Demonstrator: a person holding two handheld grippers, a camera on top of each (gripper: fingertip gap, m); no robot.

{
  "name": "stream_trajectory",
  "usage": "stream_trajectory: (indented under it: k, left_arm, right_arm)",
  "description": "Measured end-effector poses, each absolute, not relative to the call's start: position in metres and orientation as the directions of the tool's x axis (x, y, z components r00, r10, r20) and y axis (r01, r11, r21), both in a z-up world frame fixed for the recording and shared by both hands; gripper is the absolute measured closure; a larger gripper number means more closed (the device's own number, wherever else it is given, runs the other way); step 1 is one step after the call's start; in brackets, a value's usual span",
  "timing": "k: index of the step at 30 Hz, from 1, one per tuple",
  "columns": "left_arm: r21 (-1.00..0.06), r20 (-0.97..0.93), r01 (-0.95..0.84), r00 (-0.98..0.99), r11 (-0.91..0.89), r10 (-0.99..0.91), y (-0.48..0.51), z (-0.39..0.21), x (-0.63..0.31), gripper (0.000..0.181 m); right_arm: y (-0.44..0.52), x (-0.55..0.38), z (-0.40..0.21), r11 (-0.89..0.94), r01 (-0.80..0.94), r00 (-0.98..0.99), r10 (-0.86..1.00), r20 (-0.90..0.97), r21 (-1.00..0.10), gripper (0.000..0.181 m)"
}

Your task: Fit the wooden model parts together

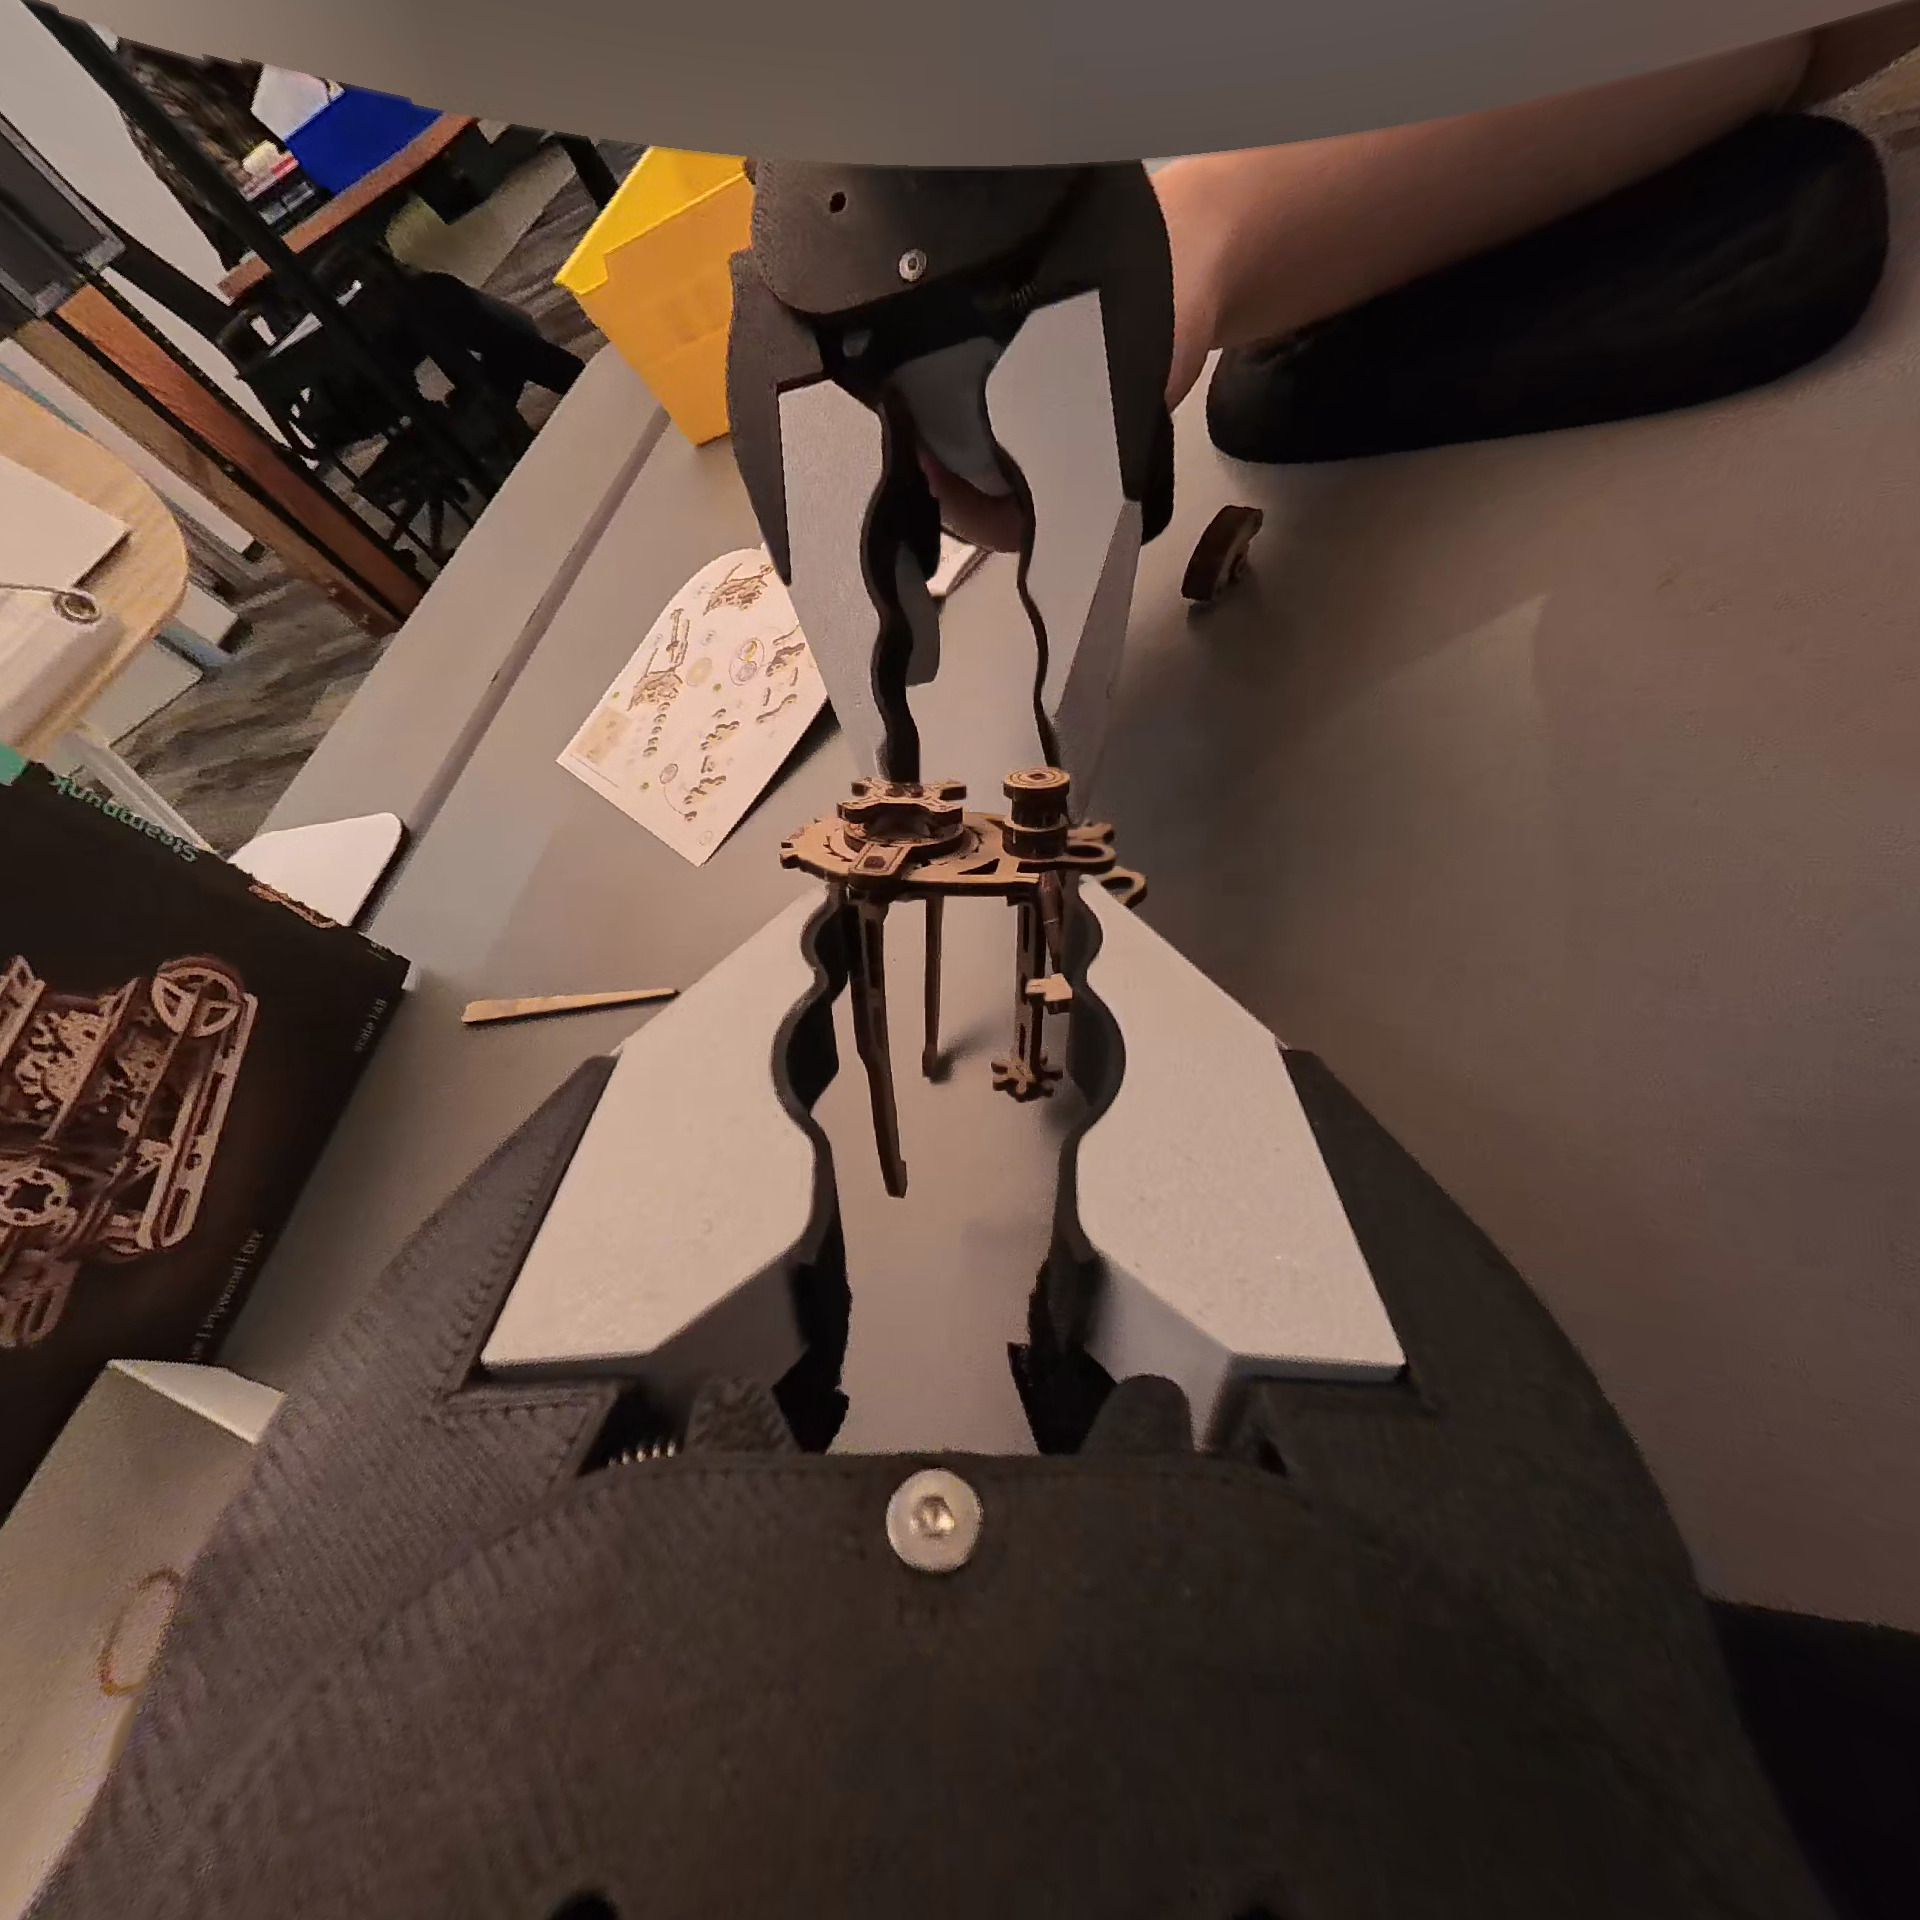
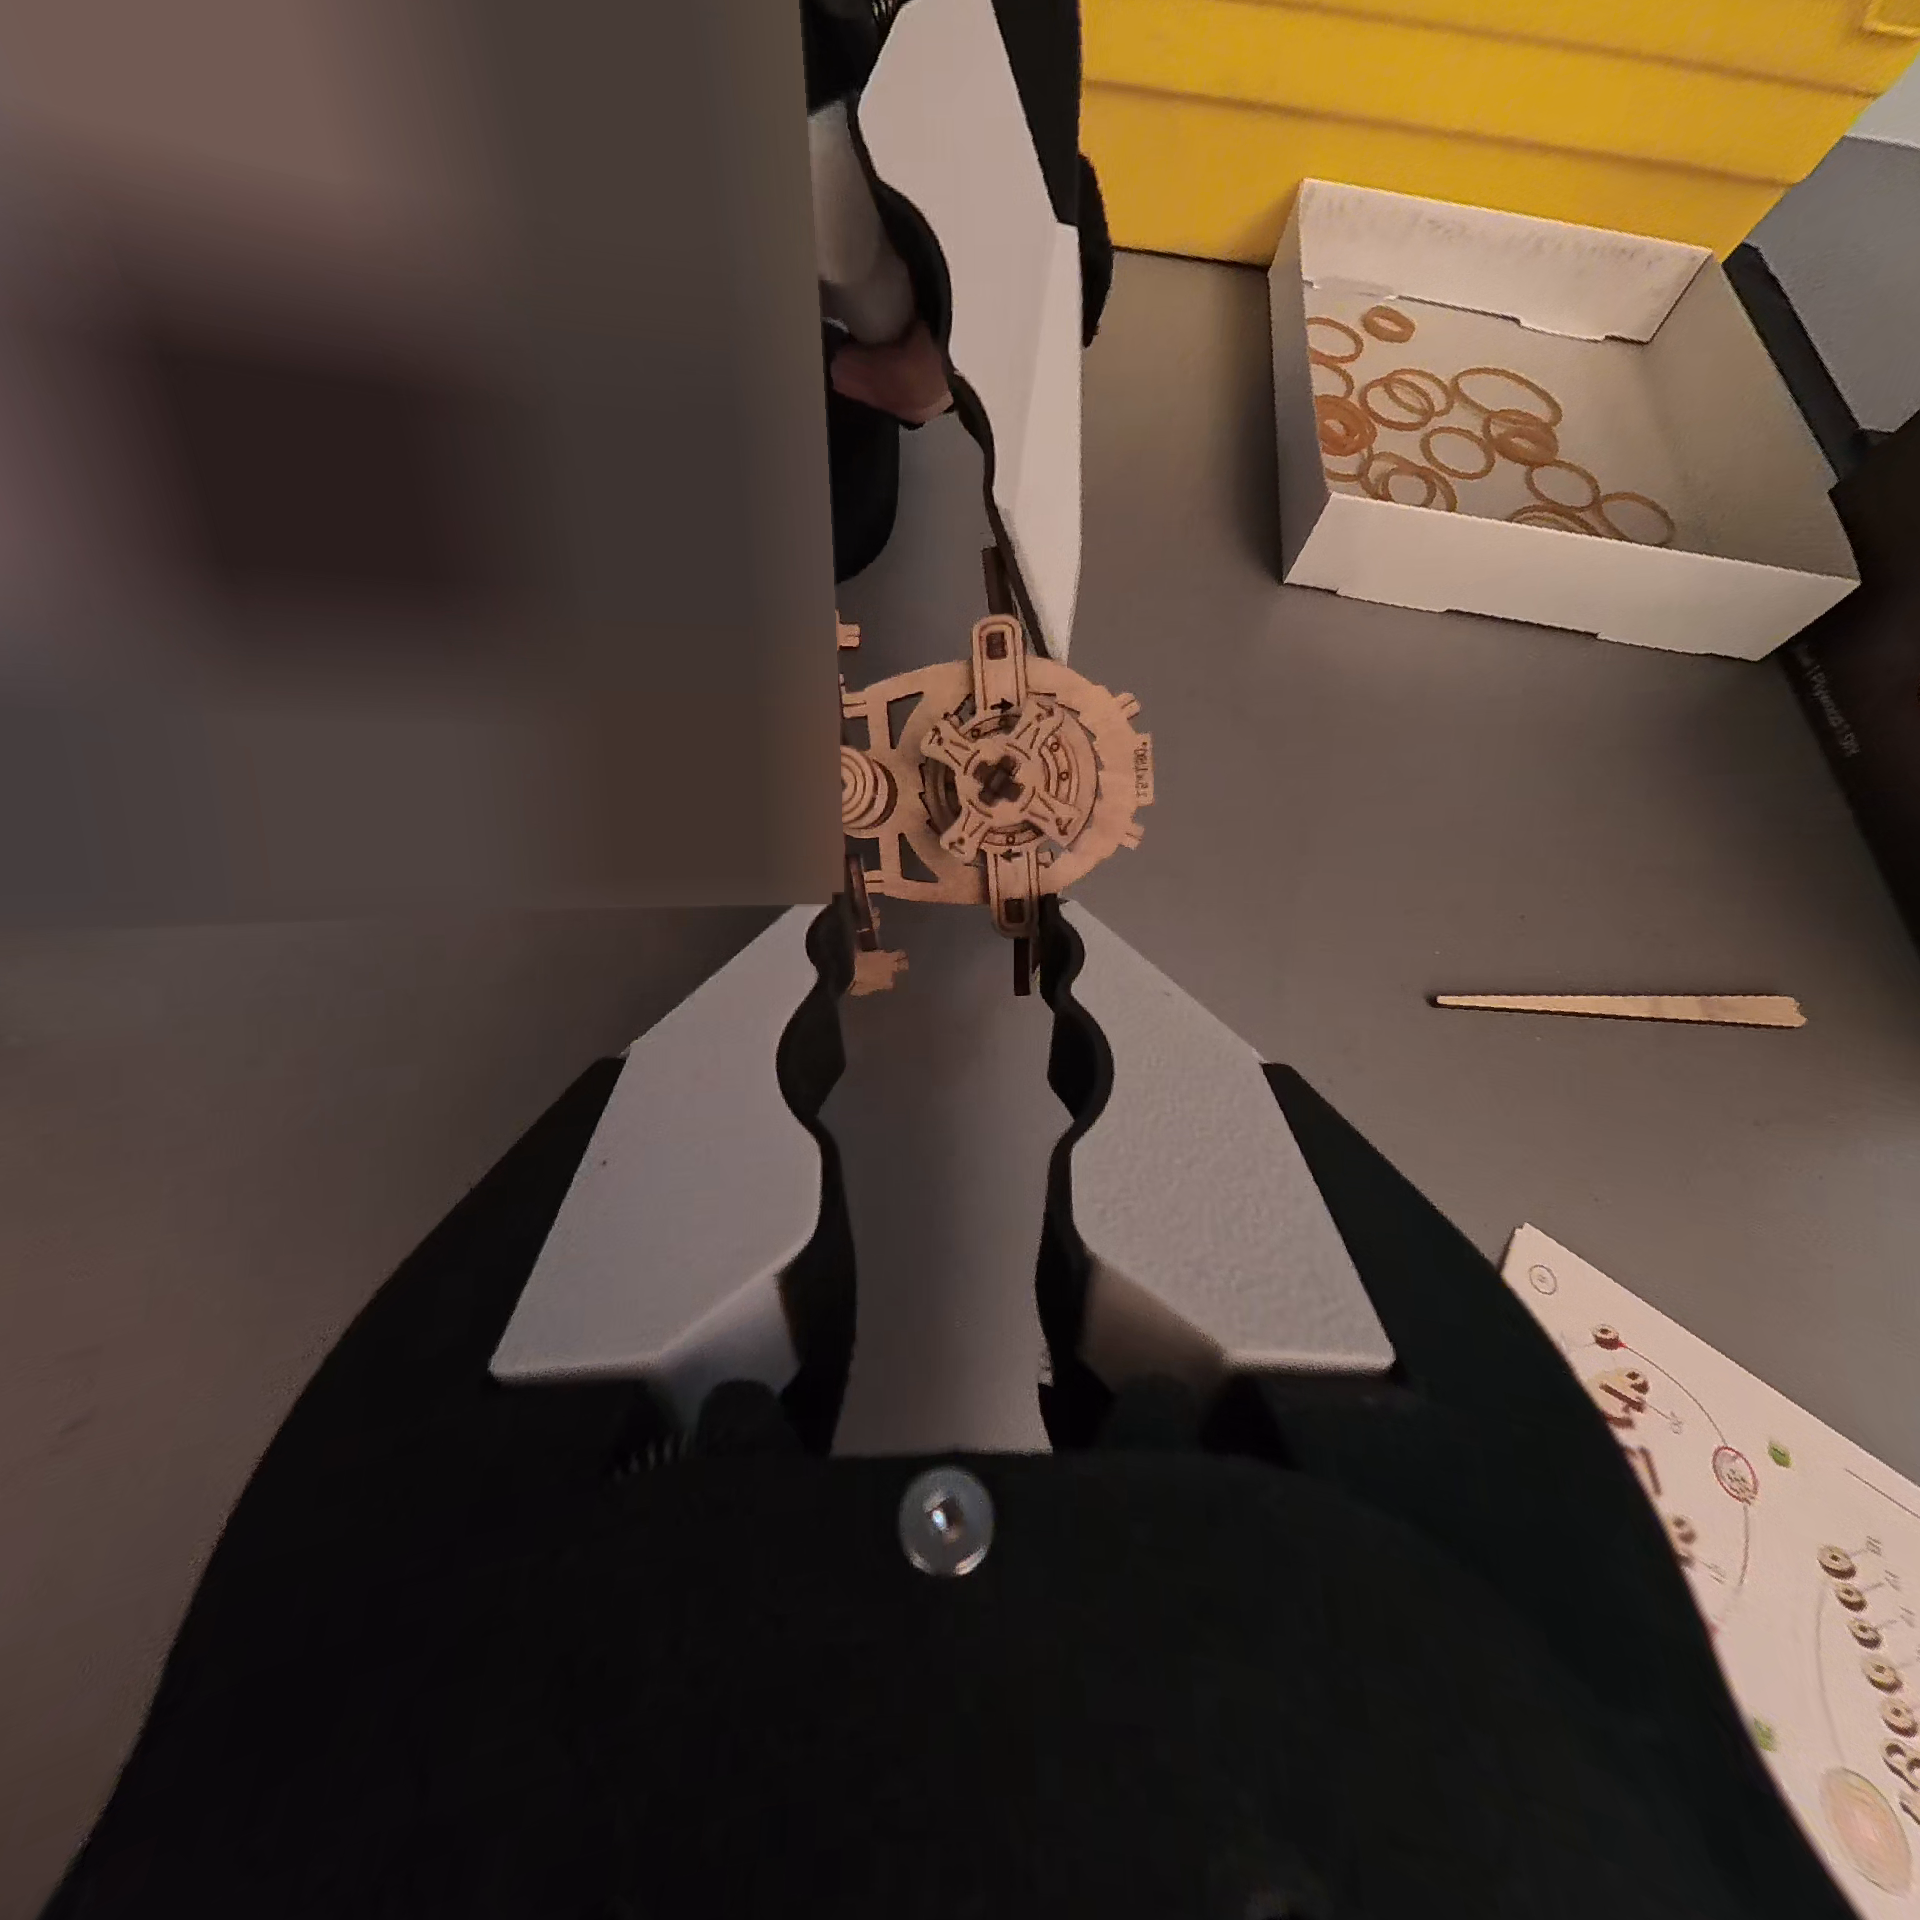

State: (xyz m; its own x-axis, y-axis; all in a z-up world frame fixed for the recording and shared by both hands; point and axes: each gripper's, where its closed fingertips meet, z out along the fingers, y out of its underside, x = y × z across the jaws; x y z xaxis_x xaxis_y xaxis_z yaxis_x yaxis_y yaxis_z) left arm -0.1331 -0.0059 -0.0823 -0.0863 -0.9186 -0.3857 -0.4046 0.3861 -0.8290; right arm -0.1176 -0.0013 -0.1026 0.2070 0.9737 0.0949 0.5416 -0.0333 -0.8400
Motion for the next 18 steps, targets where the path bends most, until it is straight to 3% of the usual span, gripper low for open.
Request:
stream_trajectory:
  k: [13, 18]
  left_arm:
    - [-0.906, -0.261, -0.337, -0.034, 0.257, -0.965, 0.002, -0.08, -0.135, 0.145]
    - [-0.867, -0.369, -0.354, -0.021, 0.352, -0.929, 0.002, -0.083, -0.132, 0.139]
  right_arm:
    - [0.002, -0.115, -0.082, 0.11, 0.494, 0.234, 0.939, 0.253, -0.862, 0.146]
    - [0.001, -0.115, -0.087, 0.06, 0.51, 0.228, 0.952, 0.202, -0.858, 0.147]
